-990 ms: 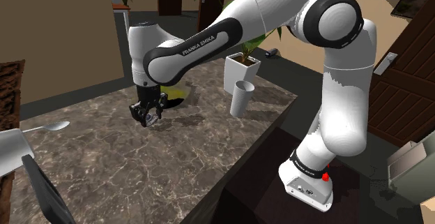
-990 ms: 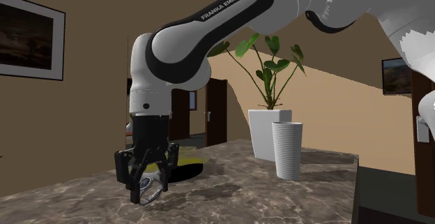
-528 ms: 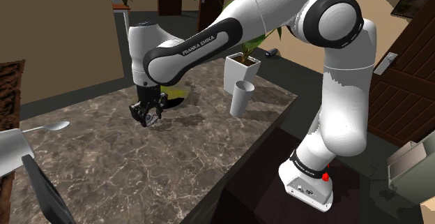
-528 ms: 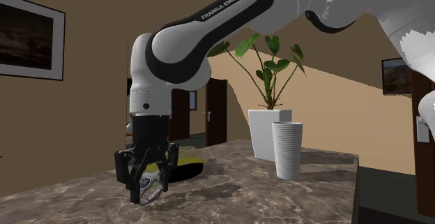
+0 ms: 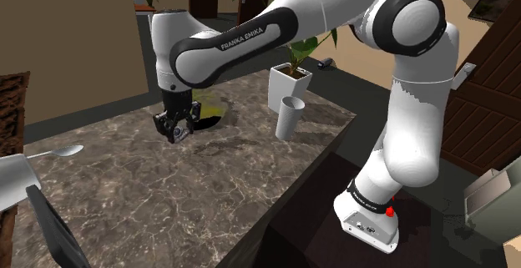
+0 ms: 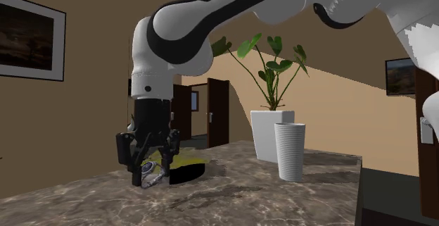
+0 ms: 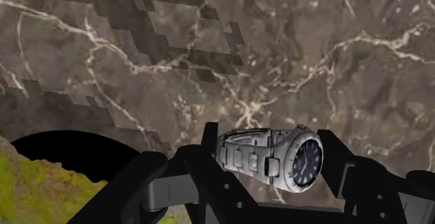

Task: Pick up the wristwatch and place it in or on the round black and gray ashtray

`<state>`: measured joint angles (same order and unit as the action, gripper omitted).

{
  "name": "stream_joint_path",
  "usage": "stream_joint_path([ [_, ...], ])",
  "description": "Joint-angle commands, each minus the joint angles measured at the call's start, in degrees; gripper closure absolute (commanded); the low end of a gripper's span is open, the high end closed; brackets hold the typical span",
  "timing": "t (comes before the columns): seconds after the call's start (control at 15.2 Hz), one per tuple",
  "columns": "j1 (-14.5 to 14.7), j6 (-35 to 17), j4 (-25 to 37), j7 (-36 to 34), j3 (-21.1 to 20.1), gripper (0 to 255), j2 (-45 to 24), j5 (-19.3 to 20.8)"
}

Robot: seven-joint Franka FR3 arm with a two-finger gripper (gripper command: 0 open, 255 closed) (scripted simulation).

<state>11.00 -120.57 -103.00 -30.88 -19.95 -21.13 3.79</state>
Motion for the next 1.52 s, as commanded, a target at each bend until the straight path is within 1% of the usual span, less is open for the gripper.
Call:
stream_joint_path([
  [0.0,-0.08,1.38,0.76,0.12,-0.11,255,0.63,-0.25],
  [0.92,-0.41,10.69,6.7,0.56,-0.67,255,4.2,-1.6],
  [1.19,-3.06,11.96,9.98,4.97,1.06,255,1.95,-1.19],
  [1.45,-5.5,13.68,14.57,9.15,2.68,255,-1.14,-0.63],
])
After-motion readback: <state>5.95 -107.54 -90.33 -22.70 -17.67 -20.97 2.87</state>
